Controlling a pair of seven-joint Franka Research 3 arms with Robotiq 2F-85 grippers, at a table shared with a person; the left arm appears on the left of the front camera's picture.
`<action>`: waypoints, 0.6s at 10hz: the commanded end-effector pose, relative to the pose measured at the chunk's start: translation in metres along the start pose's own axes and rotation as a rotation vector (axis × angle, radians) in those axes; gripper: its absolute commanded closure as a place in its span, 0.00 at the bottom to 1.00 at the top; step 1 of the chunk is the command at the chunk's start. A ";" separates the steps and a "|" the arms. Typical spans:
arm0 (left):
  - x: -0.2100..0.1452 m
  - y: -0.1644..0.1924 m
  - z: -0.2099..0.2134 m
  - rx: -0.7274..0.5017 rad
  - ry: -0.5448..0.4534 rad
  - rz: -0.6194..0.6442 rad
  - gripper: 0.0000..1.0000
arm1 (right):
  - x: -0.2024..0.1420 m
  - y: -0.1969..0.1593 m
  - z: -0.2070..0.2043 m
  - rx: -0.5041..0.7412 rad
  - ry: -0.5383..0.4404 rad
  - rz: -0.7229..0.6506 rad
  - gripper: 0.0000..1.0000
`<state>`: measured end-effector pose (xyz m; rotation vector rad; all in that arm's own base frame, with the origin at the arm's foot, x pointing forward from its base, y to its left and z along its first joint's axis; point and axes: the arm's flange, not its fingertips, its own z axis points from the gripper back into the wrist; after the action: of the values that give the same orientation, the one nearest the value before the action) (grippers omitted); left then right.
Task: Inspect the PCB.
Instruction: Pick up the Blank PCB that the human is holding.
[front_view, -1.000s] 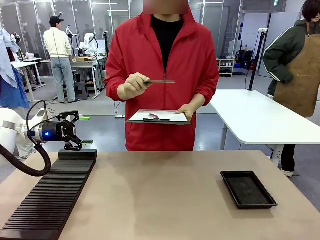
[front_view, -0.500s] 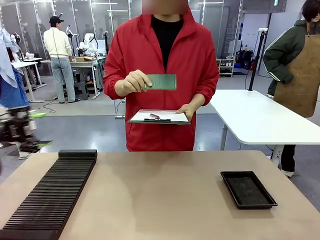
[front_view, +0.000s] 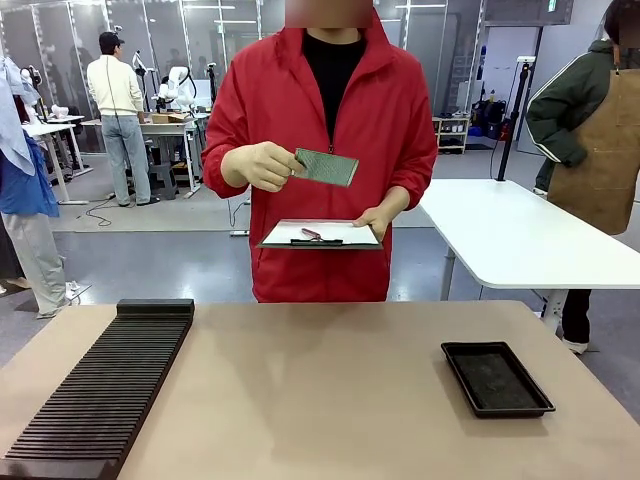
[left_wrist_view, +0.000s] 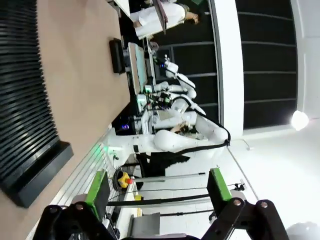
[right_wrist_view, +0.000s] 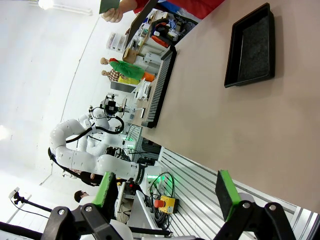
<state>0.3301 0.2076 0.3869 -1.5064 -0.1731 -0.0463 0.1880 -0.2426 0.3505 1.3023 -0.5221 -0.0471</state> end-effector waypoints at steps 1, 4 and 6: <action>-0.022 -0.003 0.023 -0.001 -0.050 0.024 0.00 | 0.000 0.002 0.001 0.009 -0.008 0.013 0.00; -0.032 -0.002 0.039 0.001 -0.070 0.027 0.00 | 0.000 0.002 0.001 0.009 -0.008 0.013 0.00; -0.024 -0.002 0.040 -0.046 -0.081 0.022 0.00 | 0.000 0.002 0.001 0.009 -0.008 0.013 0.00</action>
<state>0.2954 0.2442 0.3837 -1.5139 -0.2311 0.0437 0.1880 -0.2426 0.3505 1.3023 -0.5220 -0.0473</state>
